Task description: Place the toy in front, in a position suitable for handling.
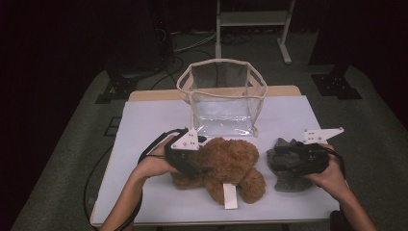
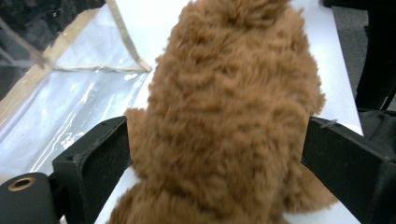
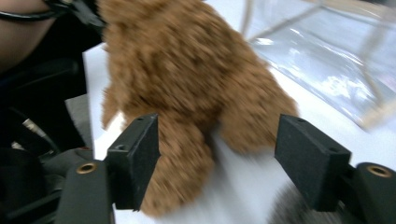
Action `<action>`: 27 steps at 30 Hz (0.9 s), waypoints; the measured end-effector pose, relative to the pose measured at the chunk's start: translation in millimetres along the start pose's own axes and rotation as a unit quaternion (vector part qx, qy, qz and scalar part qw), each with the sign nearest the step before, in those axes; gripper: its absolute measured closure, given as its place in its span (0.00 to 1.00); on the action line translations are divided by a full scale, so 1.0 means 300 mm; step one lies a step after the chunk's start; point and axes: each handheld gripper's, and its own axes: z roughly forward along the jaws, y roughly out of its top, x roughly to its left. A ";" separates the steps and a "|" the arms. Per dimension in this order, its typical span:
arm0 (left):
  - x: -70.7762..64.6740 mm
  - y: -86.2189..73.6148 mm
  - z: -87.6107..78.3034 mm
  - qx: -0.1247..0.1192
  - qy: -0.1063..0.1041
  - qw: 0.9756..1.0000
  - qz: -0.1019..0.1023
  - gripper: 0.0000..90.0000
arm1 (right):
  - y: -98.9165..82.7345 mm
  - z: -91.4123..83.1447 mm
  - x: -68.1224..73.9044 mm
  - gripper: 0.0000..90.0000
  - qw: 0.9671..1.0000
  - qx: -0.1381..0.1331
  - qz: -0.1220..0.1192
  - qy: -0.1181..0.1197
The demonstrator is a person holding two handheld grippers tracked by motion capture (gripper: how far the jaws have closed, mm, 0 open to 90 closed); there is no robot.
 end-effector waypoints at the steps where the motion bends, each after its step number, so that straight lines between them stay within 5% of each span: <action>1: 0.000 -0.010 -0.007 -0.001 0.001 1.000 -0.001 0.08 | 0.015 0.014 0.008 0.31 1.000 0.000 -0.004 0.008; 10: 0.005 -0.121 -0.060 -0.004 0.026 1.000 -0.013 0.05 | 0.122 0.146 0.060 0.20 0.997 0.007 -0.052 0.049; 18: 0.020 -0.212 -0.084 0.005 0.037 0.999 -0.035 0.05 | 0.176 0.222 0.091 0.17 0.995 0.023 -0.092 0.043; 27: 0.029 -0.298 -0.052 -0.002 0.000 0.998 -0.069 0.02 | 0.167 0.293 0.088 0.13 0.993 0.037 -0.103 0.038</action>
